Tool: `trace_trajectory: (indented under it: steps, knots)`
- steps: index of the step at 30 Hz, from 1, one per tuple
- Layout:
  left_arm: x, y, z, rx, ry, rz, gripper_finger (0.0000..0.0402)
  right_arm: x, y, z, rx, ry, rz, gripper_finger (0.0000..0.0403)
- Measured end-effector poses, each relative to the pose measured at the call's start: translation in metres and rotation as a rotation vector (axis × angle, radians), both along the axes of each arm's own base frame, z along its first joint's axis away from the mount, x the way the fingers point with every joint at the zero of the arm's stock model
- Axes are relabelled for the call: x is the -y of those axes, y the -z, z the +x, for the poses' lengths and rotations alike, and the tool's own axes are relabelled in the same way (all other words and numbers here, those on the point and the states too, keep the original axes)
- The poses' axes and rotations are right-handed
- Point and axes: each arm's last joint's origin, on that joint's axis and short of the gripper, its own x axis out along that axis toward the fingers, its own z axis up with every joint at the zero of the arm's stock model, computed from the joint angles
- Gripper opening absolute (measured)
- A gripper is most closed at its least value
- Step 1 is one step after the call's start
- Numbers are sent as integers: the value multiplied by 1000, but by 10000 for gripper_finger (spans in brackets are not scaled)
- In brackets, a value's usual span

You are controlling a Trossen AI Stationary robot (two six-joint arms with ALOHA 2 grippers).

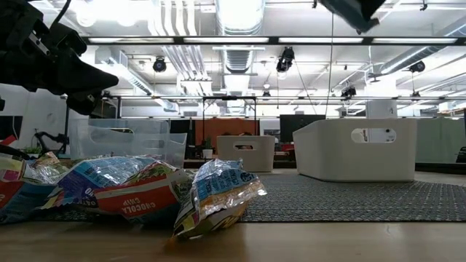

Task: Pick and place Granola Bars by type
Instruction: Put the yellow granola bar into the white bin

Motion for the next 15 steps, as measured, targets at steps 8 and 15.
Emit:
trace_trajectory:
  steps: [8,15]
  knots:
    - [0,0,0,0,0,0,0,32,25,-4,-51,152,3,52]
    - [0,0,0,1,0,0,0,57,51,0,-54,330,29,52]
